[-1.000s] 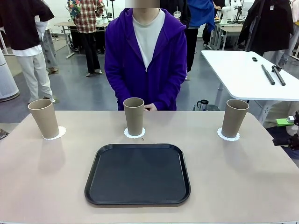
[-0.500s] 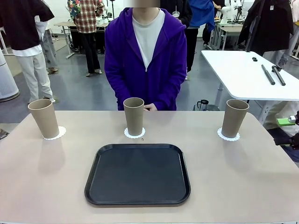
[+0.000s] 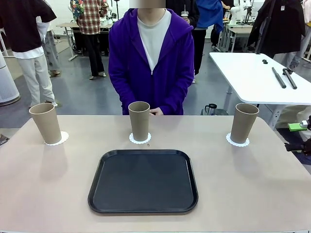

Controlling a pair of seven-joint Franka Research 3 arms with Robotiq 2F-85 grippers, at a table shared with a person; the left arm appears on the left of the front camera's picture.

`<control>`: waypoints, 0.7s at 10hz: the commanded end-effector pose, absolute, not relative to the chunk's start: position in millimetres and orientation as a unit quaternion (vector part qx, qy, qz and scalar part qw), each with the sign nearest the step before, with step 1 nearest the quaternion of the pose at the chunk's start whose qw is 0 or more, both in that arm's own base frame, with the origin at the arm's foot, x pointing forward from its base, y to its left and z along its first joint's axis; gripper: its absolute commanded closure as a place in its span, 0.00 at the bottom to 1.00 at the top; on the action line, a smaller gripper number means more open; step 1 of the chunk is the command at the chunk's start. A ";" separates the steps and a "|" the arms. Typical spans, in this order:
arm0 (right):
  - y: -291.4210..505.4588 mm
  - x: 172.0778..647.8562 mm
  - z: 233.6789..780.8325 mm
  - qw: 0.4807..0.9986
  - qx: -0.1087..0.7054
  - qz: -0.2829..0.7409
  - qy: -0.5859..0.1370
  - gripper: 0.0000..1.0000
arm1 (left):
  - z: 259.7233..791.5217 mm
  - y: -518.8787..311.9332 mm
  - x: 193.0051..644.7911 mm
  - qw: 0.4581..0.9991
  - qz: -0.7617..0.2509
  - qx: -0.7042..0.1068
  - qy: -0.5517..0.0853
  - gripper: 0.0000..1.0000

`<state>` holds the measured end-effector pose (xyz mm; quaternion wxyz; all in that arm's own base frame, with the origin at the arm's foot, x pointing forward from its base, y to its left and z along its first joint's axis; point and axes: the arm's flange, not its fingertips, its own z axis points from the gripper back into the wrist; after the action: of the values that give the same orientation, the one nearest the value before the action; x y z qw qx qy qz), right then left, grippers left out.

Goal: Place coasters on the table and set cups on them.
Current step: Take one Reusable plastic cup from the Flat Tray and place it on a coaster set by the human.

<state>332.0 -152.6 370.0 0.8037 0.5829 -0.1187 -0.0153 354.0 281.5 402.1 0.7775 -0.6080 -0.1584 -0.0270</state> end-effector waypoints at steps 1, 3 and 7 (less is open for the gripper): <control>-152.4 332.1 369.3 0.802 0.585 -0.017 -0.117 0.00 | 404.0 281.8 351.2 0.777 -0.032 -0.608 -0.161 0.00; -152.4 332.1 369.3 0.802 0.585 -0.017 -0.117 0.00 | 404.0 281.8 351.2 0.777 -0.032 -0.608 -0.161 0.00; -152.4 332.1 369.3 0.802 0.585 -0.017 -0.117 0.00 | 404.0 281.8 351.2 0.777 -0.032 -0.608 -0.161 0.00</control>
<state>332.0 -152.5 370.0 0.8037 0.5829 -0.1187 -0.0153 354.0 281.5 402.1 0.7775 -0.6080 -0.1584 -0.0270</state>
